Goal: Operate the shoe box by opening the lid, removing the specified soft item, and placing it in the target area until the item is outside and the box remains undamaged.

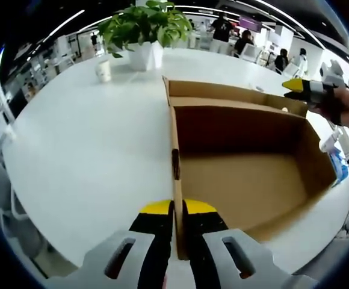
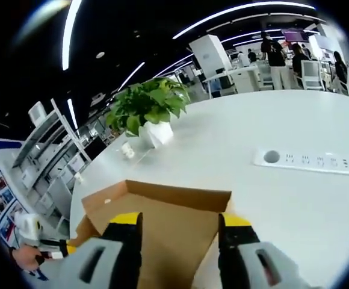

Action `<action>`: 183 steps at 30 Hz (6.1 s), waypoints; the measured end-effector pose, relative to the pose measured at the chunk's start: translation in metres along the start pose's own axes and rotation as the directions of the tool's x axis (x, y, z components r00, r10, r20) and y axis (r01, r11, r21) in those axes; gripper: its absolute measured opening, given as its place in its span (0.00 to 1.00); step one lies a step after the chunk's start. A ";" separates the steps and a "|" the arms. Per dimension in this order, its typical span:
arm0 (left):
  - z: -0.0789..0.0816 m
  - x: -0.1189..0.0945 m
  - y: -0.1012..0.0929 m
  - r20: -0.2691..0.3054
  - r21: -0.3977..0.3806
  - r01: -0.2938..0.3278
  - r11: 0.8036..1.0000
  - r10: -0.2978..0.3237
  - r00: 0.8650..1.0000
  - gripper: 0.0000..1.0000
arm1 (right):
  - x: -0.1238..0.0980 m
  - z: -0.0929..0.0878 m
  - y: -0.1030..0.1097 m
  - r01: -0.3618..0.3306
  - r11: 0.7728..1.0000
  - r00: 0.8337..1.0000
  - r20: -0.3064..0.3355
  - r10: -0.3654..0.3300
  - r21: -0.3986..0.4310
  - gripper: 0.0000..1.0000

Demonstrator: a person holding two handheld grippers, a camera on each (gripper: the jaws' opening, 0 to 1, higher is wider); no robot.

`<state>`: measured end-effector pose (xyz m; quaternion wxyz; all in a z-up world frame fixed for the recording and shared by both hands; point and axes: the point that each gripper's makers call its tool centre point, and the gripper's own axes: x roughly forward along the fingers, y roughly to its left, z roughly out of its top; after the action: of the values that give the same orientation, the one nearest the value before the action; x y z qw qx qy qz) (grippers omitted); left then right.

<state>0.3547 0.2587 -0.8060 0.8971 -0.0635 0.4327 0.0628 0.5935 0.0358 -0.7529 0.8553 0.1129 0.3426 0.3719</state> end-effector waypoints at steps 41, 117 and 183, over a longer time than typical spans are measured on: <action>0.000 -0.001 0.000 -0.001 0.014 -0.007 1.000 0.007 1.000 0.04 | 0.039 -0.015 -0.036 0.053 0.998 0.996 -0.074 -0.051 0.026 0.32; -0.002 -0.003 -0.004 0.022 -0.049 -0.024 0.998 0.026 0.999 0.03 | -0.064 0.066 0.018 0.239 0.965 0.971 0.049 -0.235 -0.108 0.00; -0.001 -0.005 -0.004 0.036 -0.101 -0.011 0.995 0.014 0.999 0.04 | -0.149 0.019 0.085 0.249 0.947 0.960 0.178 -0.215 -0.202 0.00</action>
<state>0.3515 0.2540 -0.8031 0.9002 -0.1046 0.4127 0.0913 0.4858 -0.0102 -0.6266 0.9243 0.0039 0.2428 0.2945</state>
